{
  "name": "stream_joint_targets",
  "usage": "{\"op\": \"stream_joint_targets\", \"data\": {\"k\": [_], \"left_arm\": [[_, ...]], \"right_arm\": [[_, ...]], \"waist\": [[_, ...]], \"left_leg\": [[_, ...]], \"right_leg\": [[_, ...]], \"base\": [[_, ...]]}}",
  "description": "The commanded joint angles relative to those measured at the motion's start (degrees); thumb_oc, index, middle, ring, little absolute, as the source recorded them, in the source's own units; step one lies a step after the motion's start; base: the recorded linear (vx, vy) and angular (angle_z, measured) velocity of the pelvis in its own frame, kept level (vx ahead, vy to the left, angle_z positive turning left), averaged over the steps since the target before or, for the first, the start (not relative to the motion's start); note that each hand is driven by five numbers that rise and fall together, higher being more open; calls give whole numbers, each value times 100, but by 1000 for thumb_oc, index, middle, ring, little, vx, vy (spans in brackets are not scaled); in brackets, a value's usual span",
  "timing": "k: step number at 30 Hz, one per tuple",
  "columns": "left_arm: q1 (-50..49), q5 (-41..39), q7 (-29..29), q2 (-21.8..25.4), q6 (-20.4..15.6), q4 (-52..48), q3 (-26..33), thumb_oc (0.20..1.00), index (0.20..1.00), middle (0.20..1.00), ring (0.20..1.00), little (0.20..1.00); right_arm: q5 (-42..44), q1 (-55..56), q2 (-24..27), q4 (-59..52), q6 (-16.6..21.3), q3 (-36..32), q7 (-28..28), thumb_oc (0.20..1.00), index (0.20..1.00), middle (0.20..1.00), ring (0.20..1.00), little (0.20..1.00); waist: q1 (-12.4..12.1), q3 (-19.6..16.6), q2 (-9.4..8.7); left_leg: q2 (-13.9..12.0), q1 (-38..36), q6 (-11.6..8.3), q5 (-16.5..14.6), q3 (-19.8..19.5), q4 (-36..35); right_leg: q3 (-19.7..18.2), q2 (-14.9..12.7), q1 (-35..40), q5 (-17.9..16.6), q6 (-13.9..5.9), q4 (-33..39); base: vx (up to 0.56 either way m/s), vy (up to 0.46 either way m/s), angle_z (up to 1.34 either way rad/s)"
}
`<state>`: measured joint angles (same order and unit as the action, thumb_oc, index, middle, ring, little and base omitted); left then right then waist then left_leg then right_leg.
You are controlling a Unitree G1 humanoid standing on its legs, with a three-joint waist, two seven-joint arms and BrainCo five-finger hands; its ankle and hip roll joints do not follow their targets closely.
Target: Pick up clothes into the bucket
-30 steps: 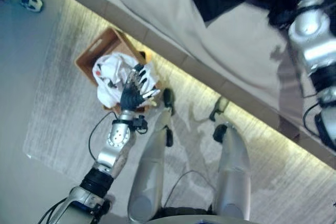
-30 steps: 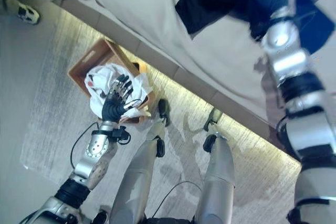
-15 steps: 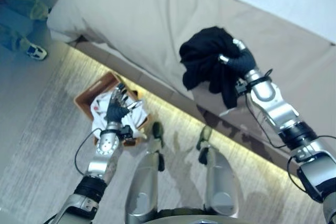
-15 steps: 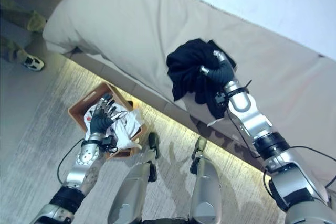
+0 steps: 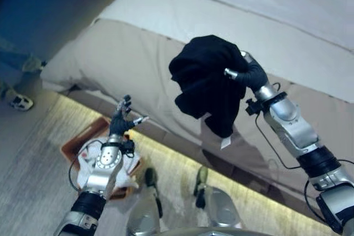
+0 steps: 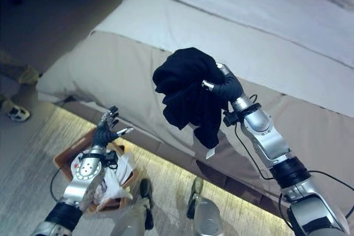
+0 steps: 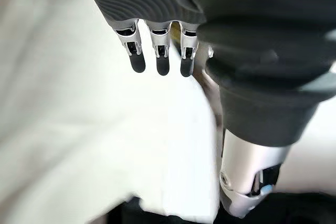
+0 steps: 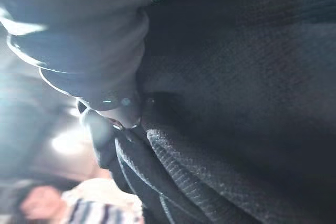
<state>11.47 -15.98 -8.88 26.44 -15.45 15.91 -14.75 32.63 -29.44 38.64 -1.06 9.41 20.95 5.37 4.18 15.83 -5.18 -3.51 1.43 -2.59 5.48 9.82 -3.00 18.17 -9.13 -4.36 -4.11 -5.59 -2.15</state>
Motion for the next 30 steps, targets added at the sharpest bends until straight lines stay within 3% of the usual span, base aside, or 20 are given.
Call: {"op": "stream_joint_targets", "data": {"k": [1,9,12,19,20,26,30], "left_arm": [[418,-377,435,-41,-188,-235,-294,1000,1000,1000,1000,1000],[934,-1383,755,-502,5,-445,-786,1000,1000,1000,1000,1000],[1362,-1668,923,-600,121,-360,-1214,1000,1000,1000,1000,1000],[1781,-2336,1251,-831,379,-48,-1810,1000,1000,1000,1000,1000],[1763,-2724,1349,-993,483,152,-1890,1000,1000,1000,1000,1000],[1789,-3024,1477,-1303,584,452,-2091,1000,1000,1000,1000,1000],[1781,-3674,2031,-1504,834,565,-2185,1000,1000,1000,1000,1000]], "right_arm": [[730,-470,-219,-431,257,80,217,200,200,200,200,200],[876,-476,-334,-702,59,310,377,200,200,200,200,200],[948,-442,-373,-654,10,421,382,200,200,200,200,200],[1080,-521,-447,-605,-45,630,414,200,200,200,200,200],[1153,-566,-501,-570,-49,714,407,200,200,200,200,200],[1287,-632,-563,-484,-19,834,406,200,200,200,200,200],[1385,-716,-618,-382,41,912,481,200,200,200,200,200]], "waist": [[159,-555,-195],[233,-972,-198],[307,-1087,-155],[398,-1143,-109],[421,-1161,-106],[498,-1198,-111],[569,-1248,-121]], "left_leg": [[-6,-145,92,-591,-235,285],[-79,-565,34,-625,-76,125],[-102,-692,12,-620,-39,50],[-114,-799,9,-637,13,56],[-114,-821,14,-646,21,63],[-129,-883,15,-661,54,55],[-141,-925,2,-670,101,37]], "right_leg": [[-74,-405,58,-75,-565,-173],[-152,-297,451,-68,-568,97],[-176,-269,543,-62,-558,147],[-254,-252,616,-73,-559,163],[-277,-248,633,-73,-560,165],[-320,-226,660,-65,-561,174],[-386,-202,662,-57,-560,177]], "base": [[120,-21,-26],[91,-12,-16],[50,3,-2],[29,0,-4],[31,6,-11],[14,-1,-4],[0,0,0]]}}
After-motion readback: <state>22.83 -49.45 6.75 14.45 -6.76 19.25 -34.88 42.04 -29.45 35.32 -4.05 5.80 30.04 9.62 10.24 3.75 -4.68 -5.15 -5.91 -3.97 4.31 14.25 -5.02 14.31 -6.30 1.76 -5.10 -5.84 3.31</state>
